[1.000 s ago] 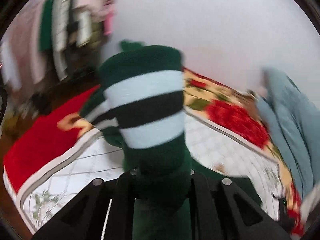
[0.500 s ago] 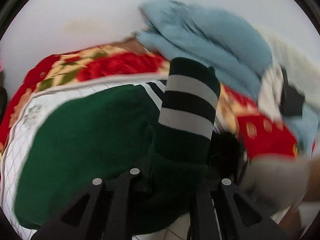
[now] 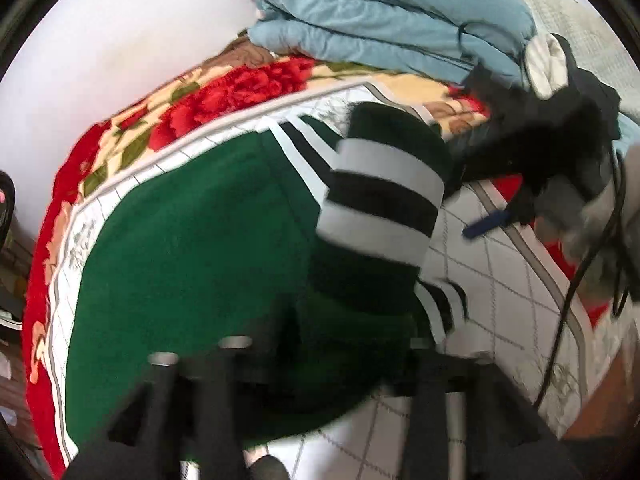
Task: Fold large clothes
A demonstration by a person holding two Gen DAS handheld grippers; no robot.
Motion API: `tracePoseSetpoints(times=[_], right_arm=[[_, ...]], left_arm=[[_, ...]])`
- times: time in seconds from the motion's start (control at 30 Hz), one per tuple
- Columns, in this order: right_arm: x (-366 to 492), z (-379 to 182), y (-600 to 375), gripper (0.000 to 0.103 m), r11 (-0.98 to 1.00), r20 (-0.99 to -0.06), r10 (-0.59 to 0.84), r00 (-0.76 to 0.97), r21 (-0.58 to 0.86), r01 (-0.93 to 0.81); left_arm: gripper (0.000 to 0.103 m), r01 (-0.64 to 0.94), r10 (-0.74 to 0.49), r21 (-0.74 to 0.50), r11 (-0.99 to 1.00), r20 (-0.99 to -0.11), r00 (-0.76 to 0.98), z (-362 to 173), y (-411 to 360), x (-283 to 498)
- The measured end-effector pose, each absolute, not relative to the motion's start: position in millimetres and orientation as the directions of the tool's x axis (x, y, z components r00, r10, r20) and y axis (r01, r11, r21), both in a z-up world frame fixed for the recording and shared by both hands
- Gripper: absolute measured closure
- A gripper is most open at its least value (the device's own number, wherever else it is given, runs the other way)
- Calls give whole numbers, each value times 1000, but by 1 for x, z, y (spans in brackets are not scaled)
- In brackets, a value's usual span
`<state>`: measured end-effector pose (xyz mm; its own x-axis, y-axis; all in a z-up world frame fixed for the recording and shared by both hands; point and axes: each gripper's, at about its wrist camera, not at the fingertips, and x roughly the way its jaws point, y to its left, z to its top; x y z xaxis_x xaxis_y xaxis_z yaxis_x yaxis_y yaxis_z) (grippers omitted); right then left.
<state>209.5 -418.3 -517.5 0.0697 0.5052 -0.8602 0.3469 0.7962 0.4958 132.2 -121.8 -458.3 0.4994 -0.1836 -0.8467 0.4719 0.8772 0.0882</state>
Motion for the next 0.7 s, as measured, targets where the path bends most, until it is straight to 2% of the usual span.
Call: tracePoseSetpoints(times=[0.03,0.07,0.17,0.3,0.43,0.47,0.5,0.53,0.57,0.6,0.67,0.7], right_arm=[[205,-511,-426,15,784,-853,514,88,509,354],[203,-503,-433,15,759,-834,542,105,538,367],[210,-488,-441,15,708,-786,602,138,606,364],[213,-478,-424,5,640,-715,680,161,687,345],[204,-516,-354,5,614,-666,744,45,709,347],[202,-520,-342,9,588,-635,772,16,725,358],[199,-516,-333,23,601,-642,767,11,723,341],[204,-520,-322,31,626,-661,750,6,713,315],[203,-514,-314,46,676,-700,714,-13,684,274],[200,-514,-313,56,692,-716,698,-14,670,270],[198,-521,-322,64,694,-733,680,-5,641,328],[202,-527,-321,64,709,-752,659,-10,616,344]], left_arm=[[13,474,-203,57,879,-854,479,-455,-119,128],[10,468,-211,40,883,-857,470,-452,-116,126],[10,425,-227,-26,905,-874,430,-441,-106,119],[10,322,-211,-69,944,-878,429,-419,-83,120],[10,135,-62,4,991,-876,478,-402,-45,153],[10,62,-10,22,998,-881,474,-404,-30,166],[10,5,15,20,1000,-888,460,-408,-17,178],[10,-54,48,27,998,-897,440,-415,-3,188],[10,-103,90,52,993,-907,411,-426,9,195],[10,-150,135,85,985,-923,361,-442,22,202],[0,-225,95,28,974,-952,291,-476,48,206],[0,-251,37,-33,968,-962,270,-494,58,205]])
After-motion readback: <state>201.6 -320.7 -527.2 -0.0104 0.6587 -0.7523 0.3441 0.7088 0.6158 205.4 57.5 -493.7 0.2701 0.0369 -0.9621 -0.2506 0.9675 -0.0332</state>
